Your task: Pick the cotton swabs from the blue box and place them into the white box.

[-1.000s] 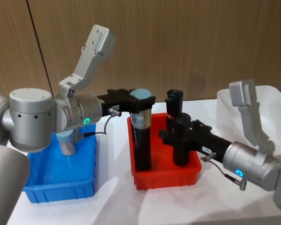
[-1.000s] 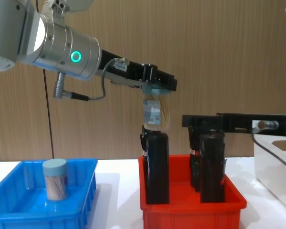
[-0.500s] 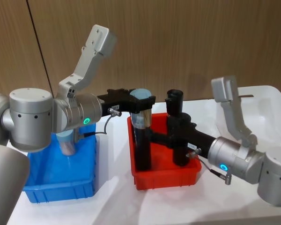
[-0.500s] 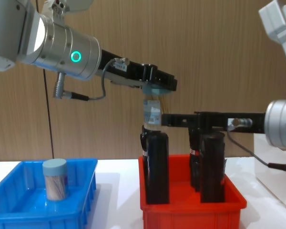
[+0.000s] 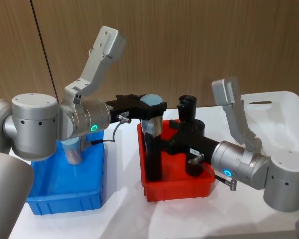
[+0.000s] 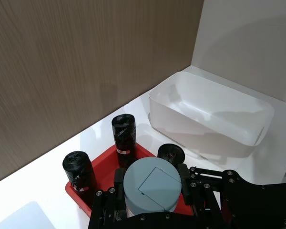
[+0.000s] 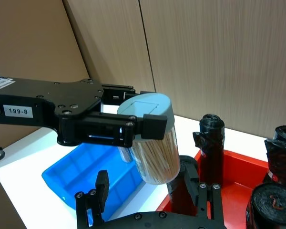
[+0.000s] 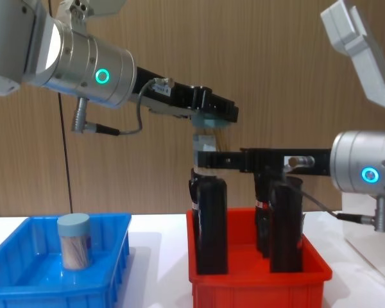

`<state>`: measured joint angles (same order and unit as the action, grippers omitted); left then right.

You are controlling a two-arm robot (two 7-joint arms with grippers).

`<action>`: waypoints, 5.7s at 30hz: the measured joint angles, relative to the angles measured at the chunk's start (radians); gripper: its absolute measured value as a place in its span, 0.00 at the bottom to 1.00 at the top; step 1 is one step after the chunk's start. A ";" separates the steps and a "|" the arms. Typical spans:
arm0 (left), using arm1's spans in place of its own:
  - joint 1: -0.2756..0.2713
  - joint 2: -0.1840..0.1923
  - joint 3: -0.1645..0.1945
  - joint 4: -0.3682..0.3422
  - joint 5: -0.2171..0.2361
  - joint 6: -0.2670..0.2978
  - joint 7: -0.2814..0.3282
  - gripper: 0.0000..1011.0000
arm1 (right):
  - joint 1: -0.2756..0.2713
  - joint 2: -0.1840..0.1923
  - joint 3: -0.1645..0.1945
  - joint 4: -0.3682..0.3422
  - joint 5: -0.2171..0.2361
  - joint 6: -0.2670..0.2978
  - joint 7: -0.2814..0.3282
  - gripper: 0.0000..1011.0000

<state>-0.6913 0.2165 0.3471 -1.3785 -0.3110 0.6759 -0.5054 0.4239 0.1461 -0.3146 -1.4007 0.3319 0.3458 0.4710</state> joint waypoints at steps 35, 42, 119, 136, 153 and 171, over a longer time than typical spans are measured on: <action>0.000 0.000 0.000 0.000 0.000 0.000 0.000 0.67 | 0.084 -0.045 -0.027 0.113 -0.039 -0.035 -0.004 0.99; 0.000 0.000 0.000 0.000 0.000 0.000 0.000 0.67 | 0.103 -0.055 -0.030 0.143 -0.040 -0.047 -0.005 0.92; 0.000 0.000 0.000 0.000 0.000 0.000 0.000 0.99 | 0.105 0.004 0.051 0.196 -0.038 -0.161 -0.247 0.64; 0.000 0.000 0.000 0.000 0.000 0.000 0.000 0.99 | 0.070 0.068 0.126 0.150 -0.042 -0.184 -0.328 0.64; 0.000 0.000 0.000 0.000 0.000 0.000 0.000 0.99 | 0.045 0.119 0.187 0.128 -0.038 -0.137 -0.392 0.64; 0.000 0.000 0.000 0.000 0.000 0.000 0.000 0.99 | 0.068 0.137 0.213 0.216 -0.068 -0.014 -0.425 0.64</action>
<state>-0.6912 0.2166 0.3471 -1.3785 -0.3109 0.6759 -0.5054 0.4922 0.2835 -0.1015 -1.1850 0.2643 0.3317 0.0464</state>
